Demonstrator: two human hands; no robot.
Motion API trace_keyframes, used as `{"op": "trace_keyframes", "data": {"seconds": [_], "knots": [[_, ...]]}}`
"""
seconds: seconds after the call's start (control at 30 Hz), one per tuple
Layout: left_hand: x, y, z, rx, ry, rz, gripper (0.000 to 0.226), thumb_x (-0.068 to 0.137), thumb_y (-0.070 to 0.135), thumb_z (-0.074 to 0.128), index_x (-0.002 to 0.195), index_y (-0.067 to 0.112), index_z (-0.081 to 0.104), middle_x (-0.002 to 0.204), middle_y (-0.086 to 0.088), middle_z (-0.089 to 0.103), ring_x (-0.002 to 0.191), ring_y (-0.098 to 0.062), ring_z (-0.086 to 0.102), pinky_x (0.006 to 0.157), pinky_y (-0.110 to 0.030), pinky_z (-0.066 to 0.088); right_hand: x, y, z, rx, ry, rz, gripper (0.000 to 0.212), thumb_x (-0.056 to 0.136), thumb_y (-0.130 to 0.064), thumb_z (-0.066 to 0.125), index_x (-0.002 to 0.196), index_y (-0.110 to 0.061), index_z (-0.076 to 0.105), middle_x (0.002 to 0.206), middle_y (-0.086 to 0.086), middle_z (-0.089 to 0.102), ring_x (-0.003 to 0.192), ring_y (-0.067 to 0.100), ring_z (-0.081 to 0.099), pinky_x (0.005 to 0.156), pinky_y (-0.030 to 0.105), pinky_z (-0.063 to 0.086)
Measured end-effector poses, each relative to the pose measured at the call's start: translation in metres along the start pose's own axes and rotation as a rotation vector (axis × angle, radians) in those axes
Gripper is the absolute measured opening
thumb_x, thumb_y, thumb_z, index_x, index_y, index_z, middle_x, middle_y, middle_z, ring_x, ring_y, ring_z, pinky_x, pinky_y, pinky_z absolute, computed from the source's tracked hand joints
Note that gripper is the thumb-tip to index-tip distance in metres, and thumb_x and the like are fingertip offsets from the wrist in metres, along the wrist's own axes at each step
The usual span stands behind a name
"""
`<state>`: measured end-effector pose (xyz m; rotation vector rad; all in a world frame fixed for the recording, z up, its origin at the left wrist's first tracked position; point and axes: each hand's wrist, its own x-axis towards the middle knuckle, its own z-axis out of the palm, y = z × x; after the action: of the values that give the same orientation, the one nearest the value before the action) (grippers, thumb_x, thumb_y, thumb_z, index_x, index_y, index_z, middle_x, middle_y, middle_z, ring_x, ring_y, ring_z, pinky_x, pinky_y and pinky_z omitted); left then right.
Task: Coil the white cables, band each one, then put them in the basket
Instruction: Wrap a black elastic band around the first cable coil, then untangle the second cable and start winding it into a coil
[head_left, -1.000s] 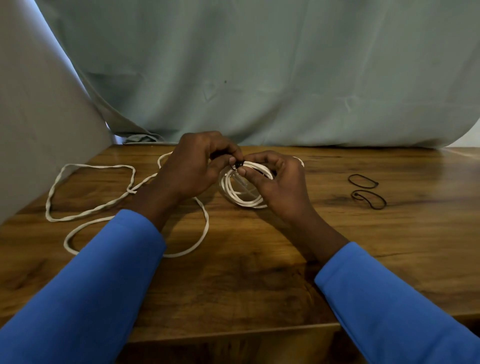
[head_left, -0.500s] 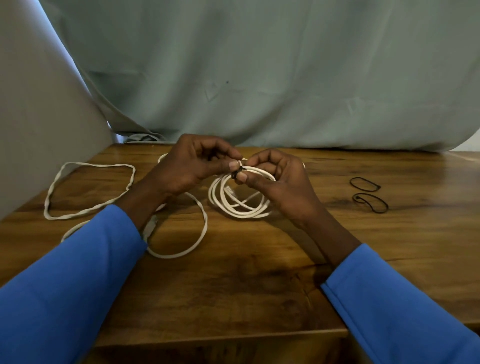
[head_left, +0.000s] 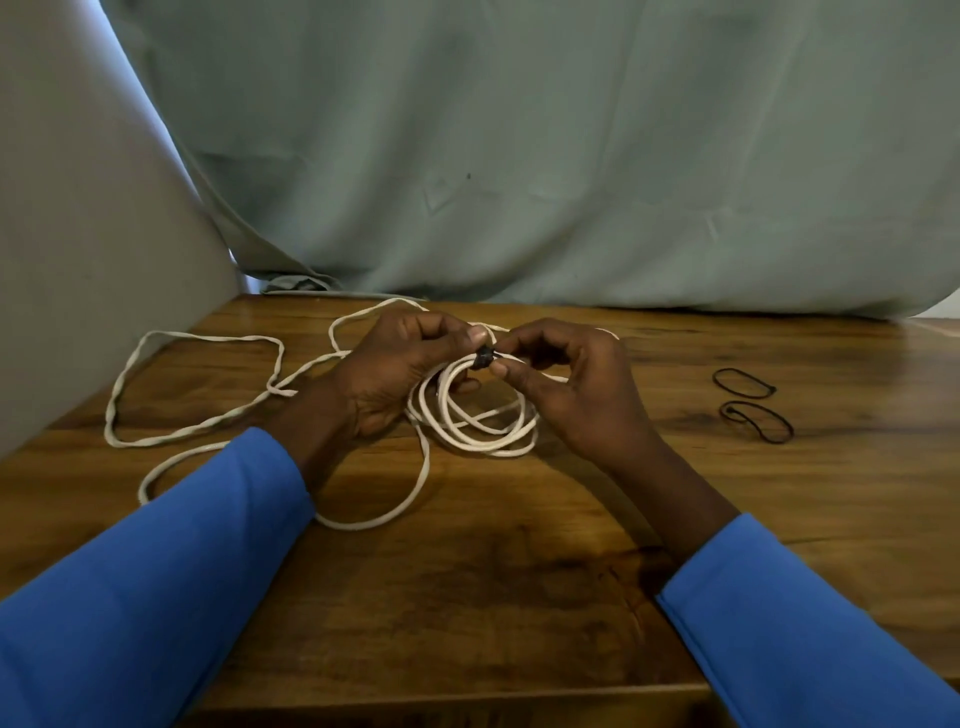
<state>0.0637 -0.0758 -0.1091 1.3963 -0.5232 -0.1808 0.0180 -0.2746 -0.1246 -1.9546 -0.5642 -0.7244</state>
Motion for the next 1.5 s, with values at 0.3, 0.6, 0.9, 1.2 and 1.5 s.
{"op": "trace_keyframes", "data": {"seconds": [0.3,0.6,0.9,1.2,1.5], "knots": [[0.000,0.001,-0.005,0.171,-0.039,0.103,0.030,0.083,0.016,0.077,0.109,0.002,0.076,0.098,-0.014,0.078,0.087,-0.023,0.075,0.079,-0.030,0.061,-0.003,0.000,0.003,-0.145,0.120,-0.040,0.014,0.087,-0.020,0.081,0.100,-0.017,0.075,0.093,-0.010,0.073,0.084,0.008,0.067,0.074,0.025,0.054],[0.005,-0.005,0.000,0.401,0.011,0.238,0.061,0.082,0.040,0.079,0.136,0.018,0.062,0.127,0.001,0.071,0.121,-0.013,0.066,0.103,-0.035,0.054,-0.001,-0.005,-0.008,-0.036,0.233,0.106,0.016,0.083,-0.014,0.084,0.095,-0.018,0.074,0.088,-0.004,0.076,0.079,0.009,0.071,0.071,0.022,0.056],[-0.008,-0.019,0.071,0.908,-0.028,0.640,0.063,0.090,0.059,0.064,0.145,0.032,0.050,0.146,0.010,0.050,0.137,-0.008,0.044,0.114,-0.037,0.040,-0.004,0.040,-0.101,0.189,0.589,0.792,0.014,0.077,-0.005,0.084,0.079,0.001,0.071,0.085,0.023,0.074,0.071,0.031,0.073,0.066,0.048,0.063],[-0.009,-0.041,0.089,1.139,-0.400,0.489,0.064,0.086,0.074,0.054,0.142,0.047,0.042,0.150,0.018,0.042,0.141,-0.008,0.036,0.116,-0.044,0.035,0.032,0.084,-0.143,0.117,0.530,0.944,0.006,0.080,0.001,0.070,0.085,-0.001,0.067,0.104,0.026,0.073,0.081,0.029,0.073,0.075,0.042,0.064],[-0.002,-0.043,0.086,1.182,-0.425,0.437,0.060,0.087,0.077,0.047,0.131,0.038,0.060,0.134,0.017,0.057,0.126,-0.005,0.049,0.107,-0.044,0.044,0.030,0.062,-0.119,-0.889,0.450,0.532,0.047,0.092,-0.035,0.063,0.131,-0.010,0.052,0.130,0.019,0.058,0.118,0.039,0.055,0.093,0.045,0.049]]}}
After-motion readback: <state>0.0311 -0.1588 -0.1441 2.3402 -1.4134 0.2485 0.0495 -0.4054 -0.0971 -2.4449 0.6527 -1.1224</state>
